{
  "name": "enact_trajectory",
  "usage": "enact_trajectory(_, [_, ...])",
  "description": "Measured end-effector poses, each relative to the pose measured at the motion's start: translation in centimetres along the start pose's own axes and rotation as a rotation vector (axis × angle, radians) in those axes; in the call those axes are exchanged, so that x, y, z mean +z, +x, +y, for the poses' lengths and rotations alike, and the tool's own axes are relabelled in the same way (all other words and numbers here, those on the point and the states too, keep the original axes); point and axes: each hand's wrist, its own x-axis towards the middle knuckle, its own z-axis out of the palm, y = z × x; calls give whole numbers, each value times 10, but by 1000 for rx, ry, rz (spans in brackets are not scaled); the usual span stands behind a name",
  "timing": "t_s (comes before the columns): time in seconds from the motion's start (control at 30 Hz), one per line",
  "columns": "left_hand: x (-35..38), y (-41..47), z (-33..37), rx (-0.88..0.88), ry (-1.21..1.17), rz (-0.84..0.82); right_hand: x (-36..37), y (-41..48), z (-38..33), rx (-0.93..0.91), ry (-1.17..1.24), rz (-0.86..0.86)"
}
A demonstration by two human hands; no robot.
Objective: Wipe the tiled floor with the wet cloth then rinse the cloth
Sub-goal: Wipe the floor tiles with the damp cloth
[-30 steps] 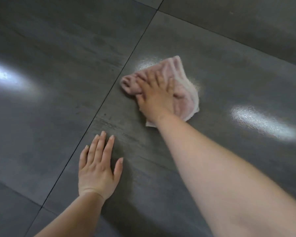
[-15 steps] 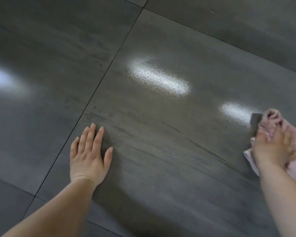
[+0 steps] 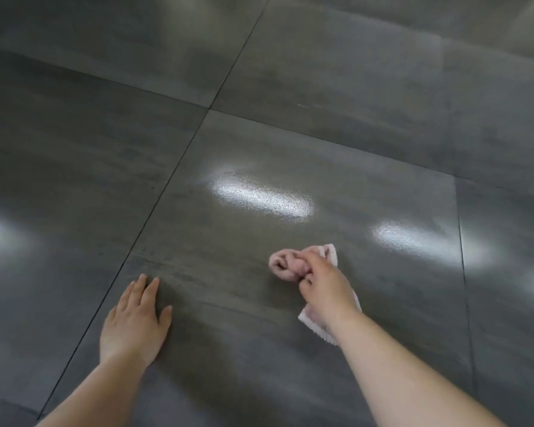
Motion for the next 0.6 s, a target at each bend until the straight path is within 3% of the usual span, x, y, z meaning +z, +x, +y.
enact_trajectory(0.1, [-32,-22,8,-51,-145,-253,-62,-30,-11,433,628,247])
enact_trajectory(0.17, [-68,-58,24,-88,-256,-346,-107,-56,-22,586,798,338])
enact_trajectory(0.33, [-211,-128,90,-19,-240,-253,-243,-111,-75,673,812,267])
enact_trajectory(0.6, [-435,-179,185,27,-546,-136,-413,-139,-167,730,724,251])
